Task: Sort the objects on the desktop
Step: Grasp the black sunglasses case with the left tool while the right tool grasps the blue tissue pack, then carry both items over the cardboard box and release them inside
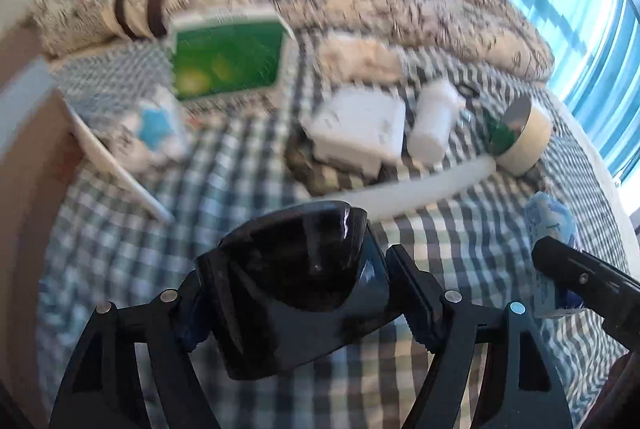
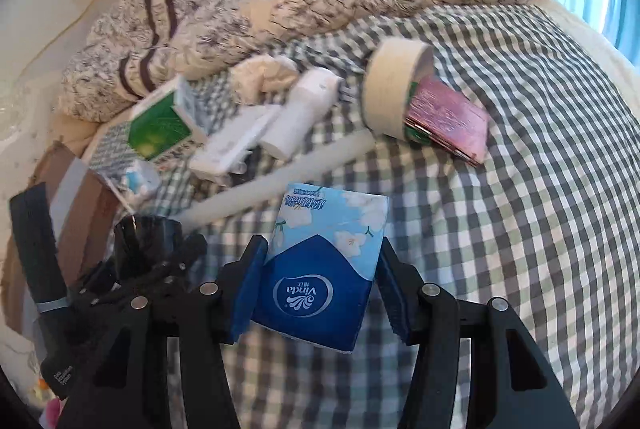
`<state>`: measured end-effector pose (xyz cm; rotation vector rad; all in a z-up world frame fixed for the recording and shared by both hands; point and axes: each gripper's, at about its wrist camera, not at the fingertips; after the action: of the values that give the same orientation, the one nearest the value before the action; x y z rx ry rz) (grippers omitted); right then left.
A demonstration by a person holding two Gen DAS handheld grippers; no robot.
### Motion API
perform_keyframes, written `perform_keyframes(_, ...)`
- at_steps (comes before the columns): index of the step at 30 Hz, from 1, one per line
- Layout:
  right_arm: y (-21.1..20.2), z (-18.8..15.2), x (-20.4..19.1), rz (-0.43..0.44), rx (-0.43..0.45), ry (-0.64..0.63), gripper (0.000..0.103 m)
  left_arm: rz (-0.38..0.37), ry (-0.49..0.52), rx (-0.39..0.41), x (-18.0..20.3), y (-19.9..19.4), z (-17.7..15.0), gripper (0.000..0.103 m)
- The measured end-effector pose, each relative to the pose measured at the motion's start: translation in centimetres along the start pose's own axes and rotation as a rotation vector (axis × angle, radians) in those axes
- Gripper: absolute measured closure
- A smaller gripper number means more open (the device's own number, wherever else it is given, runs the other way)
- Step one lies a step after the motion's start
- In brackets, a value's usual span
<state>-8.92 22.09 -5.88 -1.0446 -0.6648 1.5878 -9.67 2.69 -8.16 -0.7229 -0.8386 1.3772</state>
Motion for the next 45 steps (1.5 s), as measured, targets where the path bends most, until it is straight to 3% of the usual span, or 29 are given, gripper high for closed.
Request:
perform_keyframes(4, -2.2, 0.2, -2.4, 0.048, 0.029, -0.052, 0.049, 0.072, 0.012, 0.058, -1.1, -4.9, 1.9, 0.025)
perform_keyframes(11, -6.6, 2.0, -10.9, 0.168, 0.093, -0.184, 0.049, 0.143, -0.025, 0.147, -6.8, -14.0, 4.9, 0.025)
perform_keyframes(16, -8.8, 2.6, -17.4, 0.218, 0.136, -0.275, 0.049, 0.191, -0.094, 0.163, -12.8, -17.9, 4.4, 0.025)
perform_keyframes(19, -9.7, 2.6, -21.1, 0.251, 0.162, -0.325, 0.049, 0.170, -0.148, 0.186, -16.2, -19.8, 2.9, 0.025)
perform_keyframes(24, -8.9, 3.0, -26.9, 0.305, 0.142, -0.374, 0.049, 0.194, -0.169, 0.179, -20.0, -20.5, 1.3, 0.025)
perform_keyframes(29, -5.9, 3.1, -32.2, 0.330, 0.086, -0.403, 0.049, 0.155, -0.204, 0.122, -22.8, -18.4, 0.6, 0.025)
perform_keyframes(31, -4.8, 3.2, -33.7, 0.333, 0.096, -0.398, 0.042, 0.159, -0.190, 0.098, -22.9, -17.7, 0.2, 0.020)
perform_keyframes(33, -4.0, 3.3, -34.8, 0.293, 0.091, -0.390, 0.026, 0.172, -0.181, 0.064, -22.8, -16.9, 0.0, 0.005)
perform_keyframes(35, -3.8, 3.3, -35.4, 0.247, 0.118, -0.400, 0.026, 0.156, -0.180, 0.062, -22.7, -16.6, 0.0, 0.004)
perform_keyframes(38, -3.7, 3.4, -35.0, 0.259, 0.121, -0.387, 0.026, 0.144, -0.166, 0.080, -22.2, -16.9, 0.2, 0.003)
perform_keyframes(45, -5.5, 4.3, -30.0, 0.289, 0.125, -0.316, 0.026, 0.172, -0.121, 0.114, -19.4, -17.6, 0.3, 0.002)
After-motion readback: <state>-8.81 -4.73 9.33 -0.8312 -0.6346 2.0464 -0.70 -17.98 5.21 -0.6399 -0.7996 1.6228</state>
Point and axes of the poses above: each gripper's, at about its wrist camera, not at the fingertips, and y roughly the way its jaws point, x to its right, z to its top, and after that the axes turned 6 degrees about -x, right-handed
